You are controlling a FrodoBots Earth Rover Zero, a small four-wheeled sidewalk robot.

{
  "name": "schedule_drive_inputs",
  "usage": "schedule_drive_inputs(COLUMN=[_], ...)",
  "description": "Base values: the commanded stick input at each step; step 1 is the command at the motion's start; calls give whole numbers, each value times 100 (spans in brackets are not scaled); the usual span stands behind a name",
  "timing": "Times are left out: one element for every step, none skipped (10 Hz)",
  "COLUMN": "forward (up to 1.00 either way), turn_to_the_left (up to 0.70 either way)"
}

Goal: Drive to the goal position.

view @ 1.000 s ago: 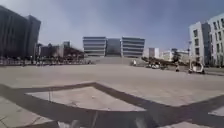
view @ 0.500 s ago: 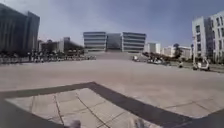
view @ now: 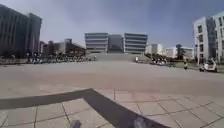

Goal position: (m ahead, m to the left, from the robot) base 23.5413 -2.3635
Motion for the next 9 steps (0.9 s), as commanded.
schedule_drive_inputs(forward=[100,100,100,100,100,100,100,100,100], turn_to_the_left=[0,0,0,0,0,0,0,0,0])
